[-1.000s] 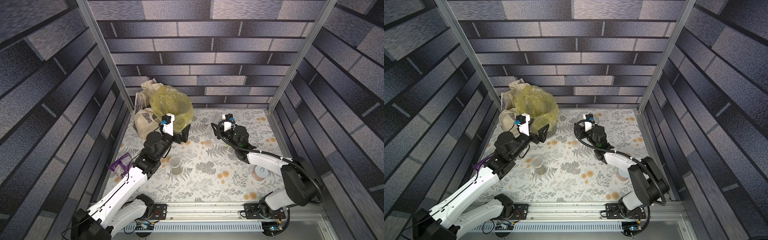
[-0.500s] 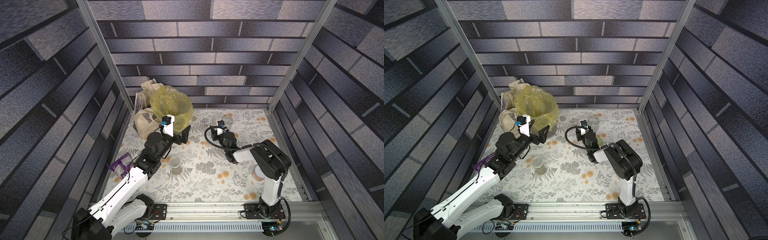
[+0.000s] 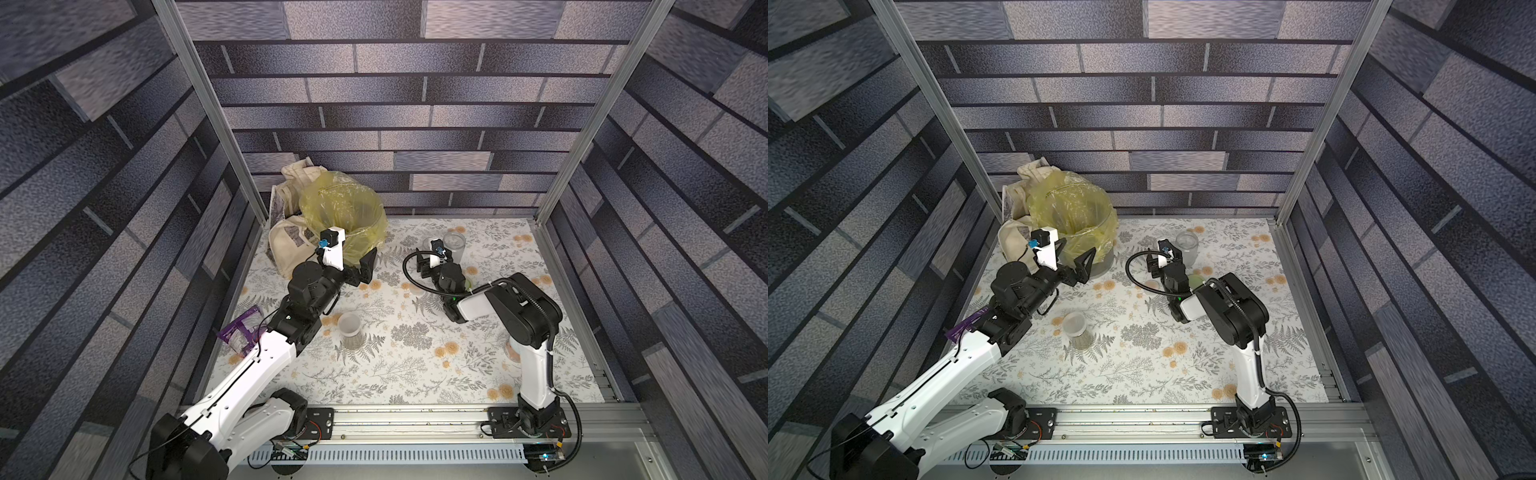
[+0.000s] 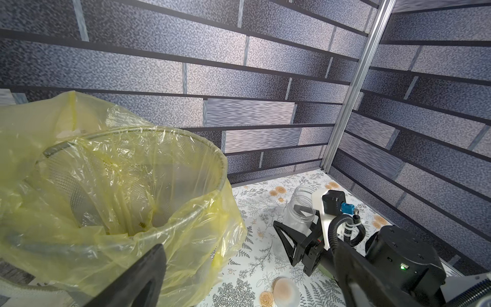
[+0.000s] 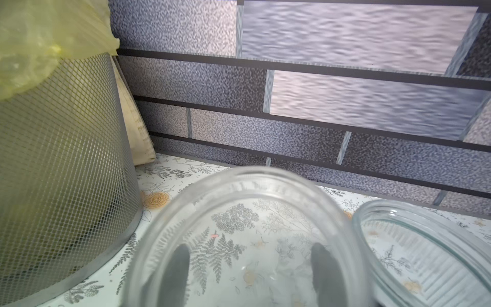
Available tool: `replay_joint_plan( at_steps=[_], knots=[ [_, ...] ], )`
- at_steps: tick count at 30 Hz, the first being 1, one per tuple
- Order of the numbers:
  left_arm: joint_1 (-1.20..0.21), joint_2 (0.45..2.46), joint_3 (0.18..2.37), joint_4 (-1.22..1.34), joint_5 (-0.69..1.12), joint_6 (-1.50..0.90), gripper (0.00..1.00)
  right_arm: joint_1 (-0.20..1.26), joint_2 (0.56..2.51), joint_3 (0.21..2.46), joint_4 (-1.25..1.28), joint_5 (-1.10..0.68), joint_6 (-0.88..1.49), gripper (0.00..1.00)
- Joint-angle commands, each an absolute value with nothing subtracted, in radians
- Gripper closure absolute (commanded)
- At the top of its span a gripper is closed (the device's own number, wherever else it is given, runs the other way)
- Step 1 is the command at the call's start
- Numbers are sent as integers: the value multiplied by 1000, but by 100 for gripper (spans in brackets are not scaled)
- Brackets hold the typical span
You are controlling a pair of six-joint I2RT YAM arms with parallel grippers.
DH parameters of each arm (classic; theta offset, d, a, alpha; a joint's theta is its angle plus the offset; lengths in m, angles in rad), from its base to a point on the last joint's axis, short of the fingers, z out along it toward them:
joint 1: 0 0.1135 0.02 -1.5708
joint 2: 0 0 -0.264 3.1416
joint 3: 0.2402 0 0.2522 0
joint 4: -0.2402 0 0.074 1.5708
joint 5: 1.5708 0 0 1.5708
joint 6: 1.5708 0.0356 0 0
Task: Empty moldy mung beans from jars
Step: Place the jar at the center of the board.
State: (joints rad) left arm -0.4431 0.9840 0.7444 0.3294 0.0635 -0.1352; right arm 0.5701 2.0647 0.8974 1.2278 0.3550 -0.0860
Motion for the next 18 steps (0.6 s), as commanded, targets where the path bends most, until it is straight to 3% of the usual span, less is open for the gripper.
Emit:
replay_joint_plan(
  at_steps=[1,6,13,18],
  knots=[
    [-431,986,731,353,89,-157,0,573,2082,906,1285,394,-74,23],
    [-430,994,734,356,98,-165,0,574,2061,891,1318,398,-71,18],
    [-430,1001,745,344,112,-169,0,574,2037,876,1342,416,-72,0],
    [-431,1015,781,267,38,-188,0,575,1981,859,1332,445,-59,0]
  ],
)
